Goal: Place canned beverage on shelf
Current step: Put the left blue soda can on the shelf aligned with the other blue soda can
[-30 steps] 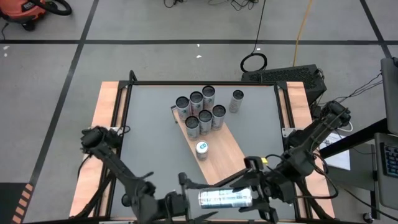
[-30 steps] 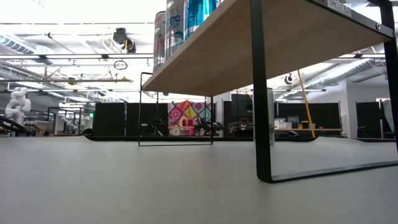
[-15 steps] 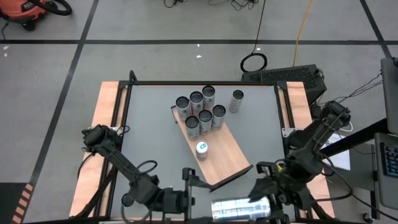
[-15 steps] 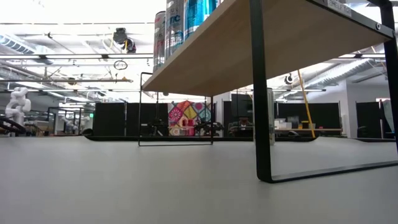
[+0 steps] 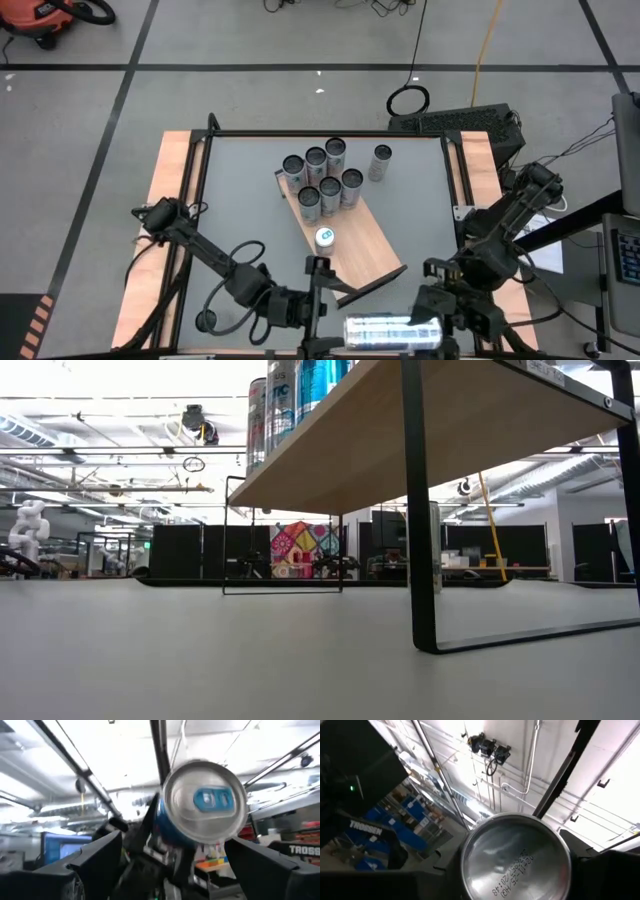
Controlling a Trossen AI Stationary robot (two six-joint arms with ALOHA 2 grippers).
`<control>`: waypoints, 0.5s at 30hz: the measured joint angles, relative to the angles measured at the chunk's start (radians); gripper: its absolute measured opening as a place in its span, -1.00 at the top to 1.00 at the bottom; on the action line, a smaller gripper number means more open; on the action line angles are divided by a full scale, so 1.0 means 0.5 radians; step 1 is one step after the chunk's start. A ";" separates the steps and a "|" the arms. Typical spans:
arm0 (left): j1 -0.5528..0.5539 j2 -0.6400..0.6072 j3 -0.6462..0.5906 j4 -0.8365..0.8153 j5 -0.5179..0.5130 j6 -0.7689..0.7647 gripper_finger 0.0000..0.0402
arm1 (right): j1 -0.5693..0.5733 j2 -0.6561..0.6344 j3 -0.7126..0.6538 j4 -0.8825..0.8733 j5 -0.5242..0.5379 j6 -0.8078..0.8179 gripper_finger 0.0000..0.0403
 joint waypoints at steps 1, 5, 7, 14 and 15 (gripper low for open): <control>0.012 0.000 0.000 0.008 0.040 0.001 -0.77 | -0.014 0.004 0.000 -0.011 -0.001 -0.019 0.15; 0.049 0.003 0.000 0.016 0.190 0.001 -0.77 | -0.074 0.004 0.000 -0.118 -0.001 -0.050 0.15; 0.052 0.003 0.000 0.019 0.194 0.010 -0.77 | -0.104 0.004 0.001 -0.152 0.001 -0.037 0.15; 0.053 0.003 0.000 0.021 0.279 0.058 -0.76 | -0.166 0.006 0.001 -0.201 0.001 -0.031 0.15; 0.053 0.003 0.000 0.021 0.278 0.057 -0.75 | -0.168 0.006 0.001 -0.201 0.000 -0.031 0.15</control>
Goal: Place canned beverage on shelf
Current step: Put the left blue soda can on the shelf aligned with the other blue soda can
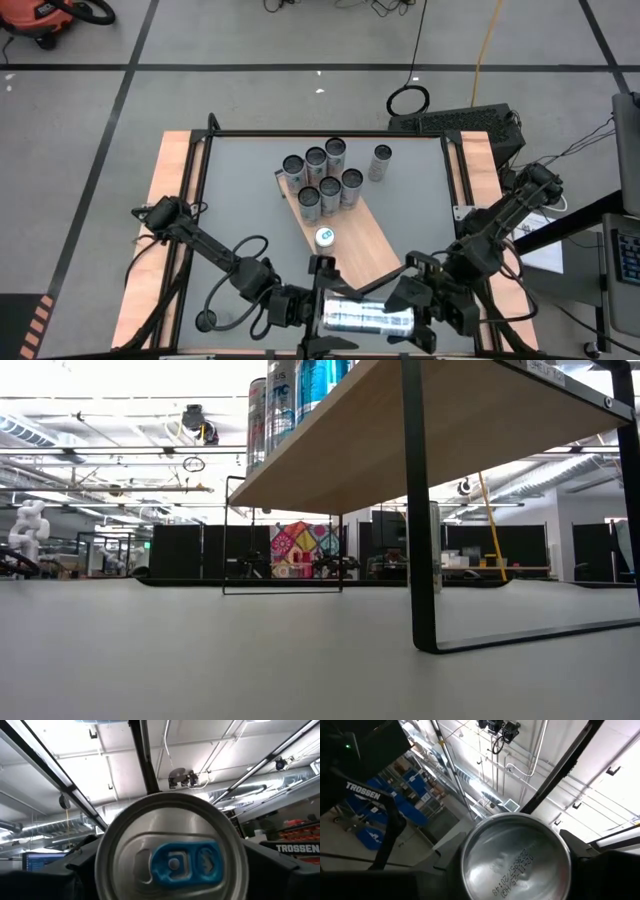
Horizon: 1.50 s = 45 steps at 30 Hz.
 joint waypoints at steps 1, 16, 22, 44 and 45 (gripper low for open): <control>-0.001 0.000 0.000 -0.001 0.000 -0.001 -0.73 | 0.000 0.000 0.000 -0.003 -0.002 -0.001 0.15; -0.010 -0.001 0.001 -0.050 -0.120 -0.053 -0.07 | 0.002 0.000 0.000 -0.055 0.048 0.103 -0.01; -0.021 -0.005 0.002 -0.203 -0.260 -0.056 -0.13 | 0.016 -0.007 0.000 -0.237 0.231 0.487 -0.18; -0.234 -0.041 -0.002 -0.933 -1.445 -0.452 -0.16 | 0.359 -0.010 0.002 -1.391 1.655 1.737 -0.33; -0.231 -0.042 -0.002 -0.985 -1.445 -0.524 -0.16 | 0.359 -0.010 0.002 -1.432 1.619 1.778 -0.33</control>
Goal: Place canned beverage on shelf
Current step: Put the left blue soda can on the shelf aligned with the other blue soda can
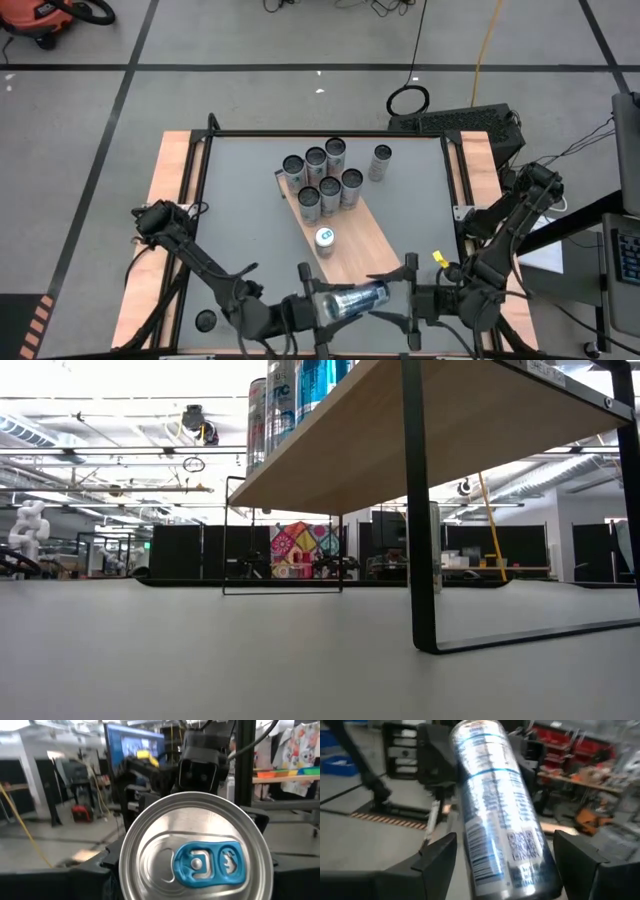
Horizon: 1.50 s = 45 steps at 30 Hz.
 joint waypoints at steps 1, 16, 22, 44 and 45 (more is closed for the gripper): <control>0.007 0.000 0.000 -0.054 0.001 -0.077 -0.16 | 0.000 0.000 0.000 -0.035 -0.022 0.030 -0.33; 0.158 0.000 0.000 -0.525 0.336 -0.865 -0.16 | -0.115 0.009 -0.003 -0.398 -0.548 0.481 -0.27; 0.225 0.000 0.001 -0.633 0.467 -1.006 -0.16 | -0.191 0.020 -0.003 -0.527 -0.637 0.524 -0.18; 0.188 -0.008 0.008 -0.455 0.410 -0.627 -0.55 | -0.255 0.011 -0.004 -0.568 -0.712 0.393 0.22; 0.177 -0.009 0.008 -0.408 0.400 -0.574 -0.60 | -0.255 0.007 -0.004 -0.558 -0.711 0.380 0.23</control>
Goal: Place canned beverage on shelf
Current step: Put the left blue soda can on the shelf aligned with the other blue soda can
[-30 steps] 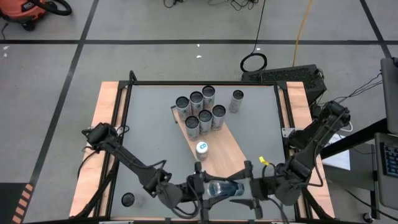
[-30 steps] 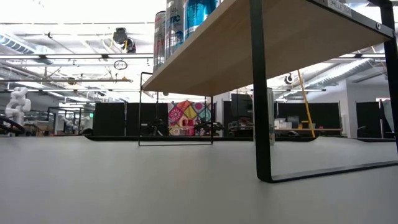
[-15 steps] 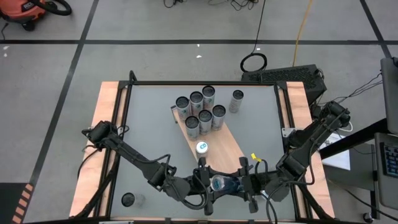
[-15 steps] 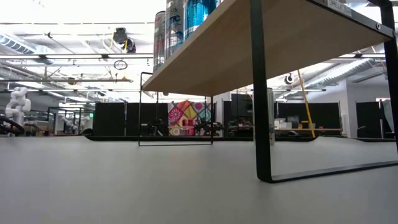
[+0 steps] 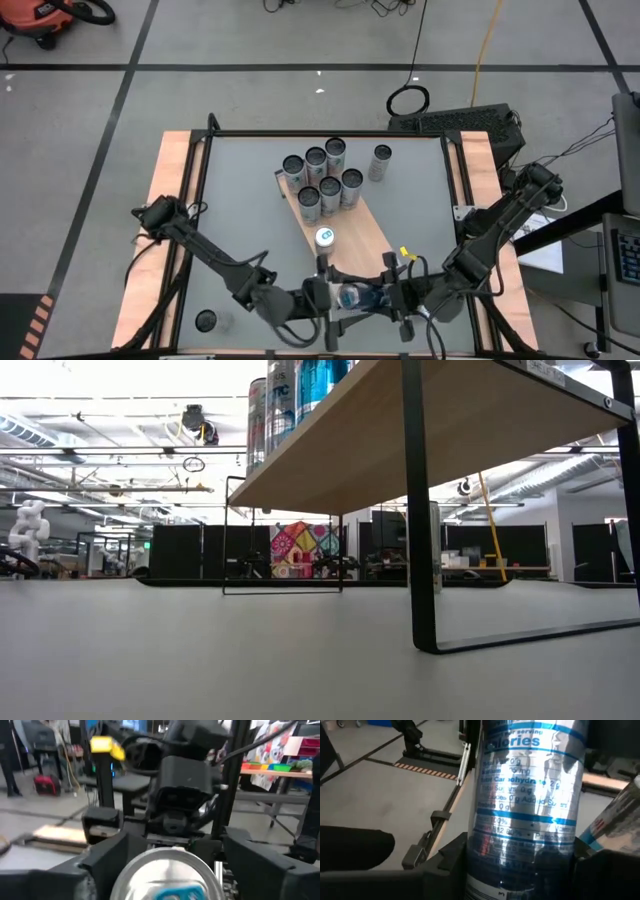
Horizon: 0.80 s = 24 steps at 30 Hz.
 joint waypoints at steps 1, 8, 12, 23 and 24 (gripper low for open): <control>-0.010 0.000 0.000 0.046 -0.003 0.058 -0.65 | 0.000 -0.003 0.000 0.012 0.000 -0.003 0.23; -0.141 -0.001 -0.001 0.249 -0.239 0.420 -0.81 | 0.000 -0.005 -0.010 0.101 0.026 -0.122 0.23; -0.258 -0.007 -0.001 0.366 -0.476 0.644 -0.81 | -0.005 -0.007 -0.120 0.436 -0.024 -0.301 0.23; -0.491 -0.007 -0.004 0.532 -0.378 0.862 -0.81 | -0.157 -0.007 -0.454 1.587 -0.803 -0.640 0.20; -0.487 -0.002 -0.004 0.531 -0.381 0.838 -0.81 | -0.168 -0.007 -0.460 1.650 -0.845 -0.662 0.20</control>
